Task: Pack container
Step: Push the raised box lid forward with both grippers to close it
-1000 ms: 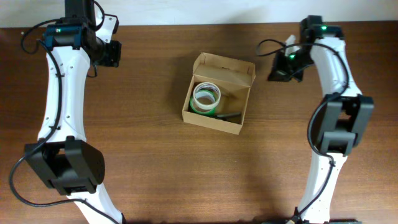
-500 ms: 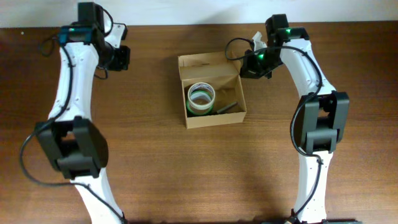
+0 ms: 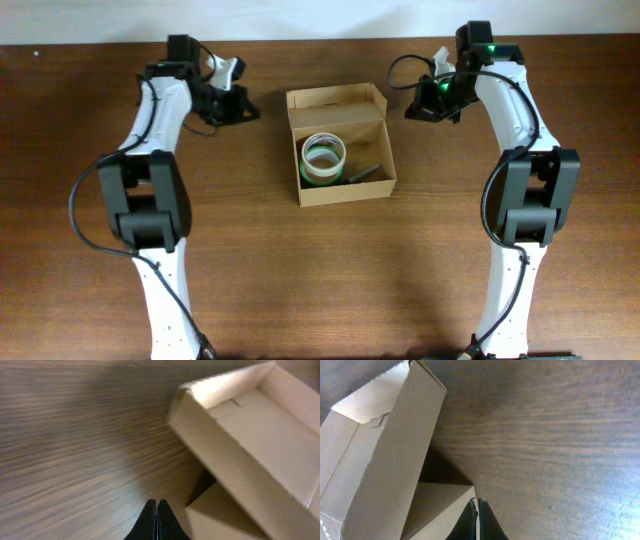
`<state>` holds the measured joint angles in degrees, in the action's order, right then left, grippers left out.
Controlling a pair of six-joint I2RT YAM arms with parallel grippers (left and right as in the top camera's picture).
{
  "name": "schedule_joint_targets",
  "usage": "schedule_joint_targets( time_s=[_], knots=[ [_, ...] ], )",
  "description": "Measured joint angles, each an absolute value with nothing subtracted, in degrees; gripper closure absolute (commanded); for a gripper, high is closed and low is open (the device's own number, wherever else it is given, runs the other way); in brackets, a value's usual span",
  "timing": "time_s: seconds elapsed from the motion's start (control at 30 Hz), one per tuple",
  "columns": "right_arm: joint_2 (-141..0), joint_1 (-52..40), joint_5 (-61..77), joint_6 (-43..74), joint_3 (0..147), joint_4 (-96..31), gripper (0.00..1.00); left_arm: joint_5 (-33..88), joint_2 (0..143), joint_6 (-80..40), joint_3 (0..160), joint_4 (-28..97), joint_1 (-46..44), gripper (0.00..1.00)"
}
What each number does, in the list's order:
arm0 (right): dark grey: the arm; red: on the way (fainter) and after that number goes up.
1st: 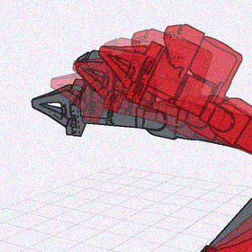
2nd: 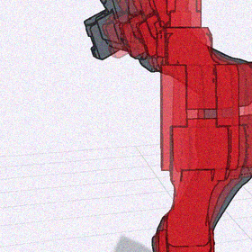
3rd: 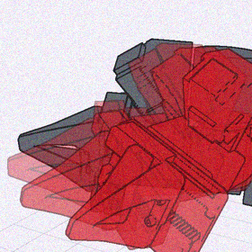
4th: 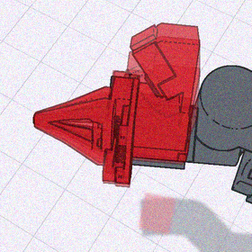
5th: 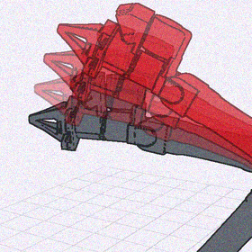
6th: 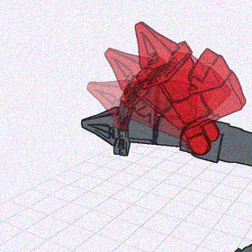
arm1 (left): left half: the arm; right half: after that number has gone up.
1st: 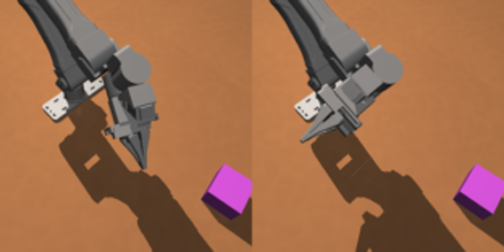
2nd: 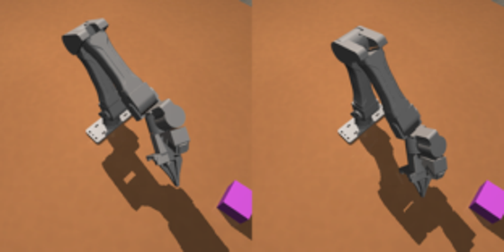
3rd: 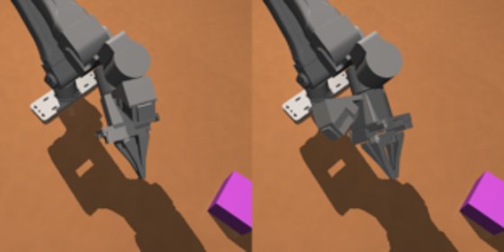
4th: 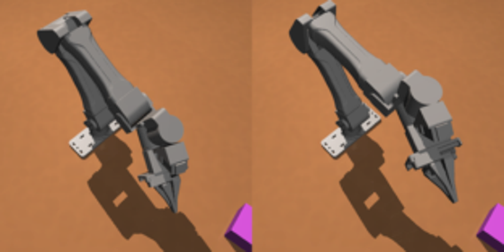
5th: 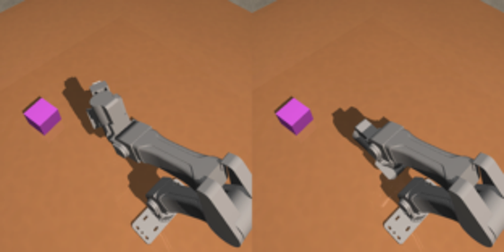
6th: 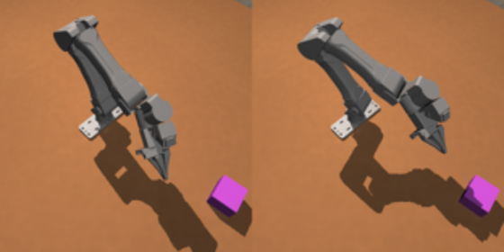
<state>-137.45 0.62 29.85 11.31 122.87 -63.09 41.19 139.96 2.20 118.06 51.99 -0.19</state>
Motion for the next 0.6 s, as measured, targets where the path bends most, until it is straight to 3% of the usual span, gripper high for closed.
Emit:
schedule_joint_targets(
  time_s=[0.23,0.6],
  knots=[
    [-137.5,0.6,29.8,9.0,122.9,-62.0,0.96,48.9,143.9,0.4,118.1,49.0,-3.6,0.98],
    [-141.0,0.6,36.0,5.5,122.8,-59.4,0.96,51.2,145.8,-2.3,118.1,42.5,-4.1,0.98]
  ],
)
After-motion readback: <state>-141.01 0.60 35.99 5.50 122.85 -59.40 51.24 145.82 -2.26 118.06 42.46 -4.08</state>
